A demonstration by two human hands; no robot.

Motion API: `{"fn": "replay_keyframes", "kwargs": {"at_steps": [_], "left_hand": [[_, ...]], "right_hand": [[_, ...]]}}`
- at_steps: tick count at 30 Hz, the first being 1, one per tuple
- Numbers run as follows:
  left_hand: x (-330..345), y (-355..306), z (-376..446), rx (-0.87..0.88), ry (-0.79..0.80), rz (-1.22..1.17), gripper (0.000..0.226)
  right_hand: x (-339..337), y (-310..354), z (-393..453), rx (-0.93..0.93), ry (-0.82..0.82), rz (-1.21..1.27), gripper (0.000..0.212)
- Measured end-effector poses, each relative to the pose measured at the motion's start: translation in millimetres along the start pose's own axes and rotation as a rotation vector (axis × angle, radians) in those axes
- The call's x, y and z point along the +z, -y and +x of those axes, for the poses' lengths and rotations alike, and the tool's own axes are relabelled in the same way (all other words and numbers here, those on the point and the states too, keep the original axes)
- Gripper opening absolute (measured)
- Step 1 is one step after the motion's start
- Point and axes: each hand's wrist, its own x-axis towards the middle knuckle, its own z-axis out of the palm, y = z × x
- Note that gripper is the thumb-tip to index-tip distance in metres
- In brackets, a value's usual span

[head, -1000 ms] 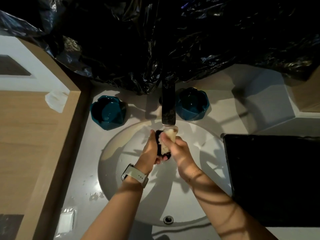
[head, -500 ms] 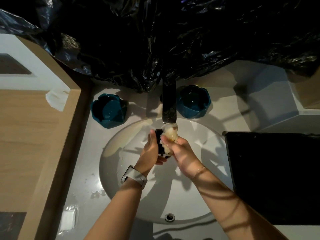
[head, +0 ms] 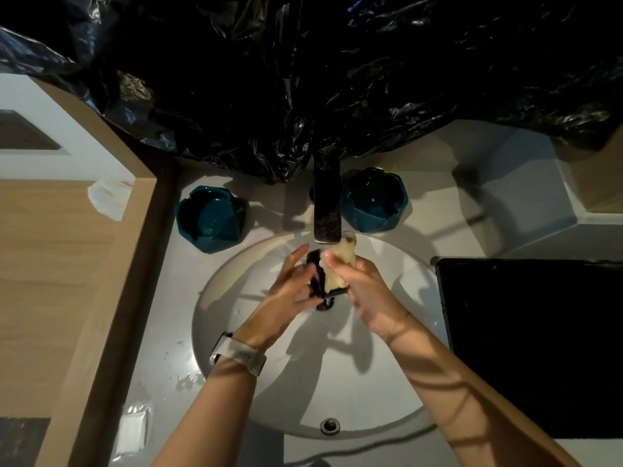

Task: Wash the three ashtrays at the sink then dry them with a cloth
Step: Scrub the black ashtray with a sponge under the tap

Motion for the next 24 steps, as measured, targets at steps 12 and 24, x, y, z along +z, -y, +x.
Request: {"fn": "replay_keyframes", "kwargs": {"at_steps": [12, 24], "left_hand": [[-10, -2, -7, 0.128, 0.06, 0.007, 0.054], [10, 2, 1, 0.141, -0.139, 0.039, 0.037]], "right_hand": [[0, 12, -8, 0.009, 0.192, 0.08, 0.03], [1, 8, -9, 0.08, 0.061, 0.062, 0.046]]}}
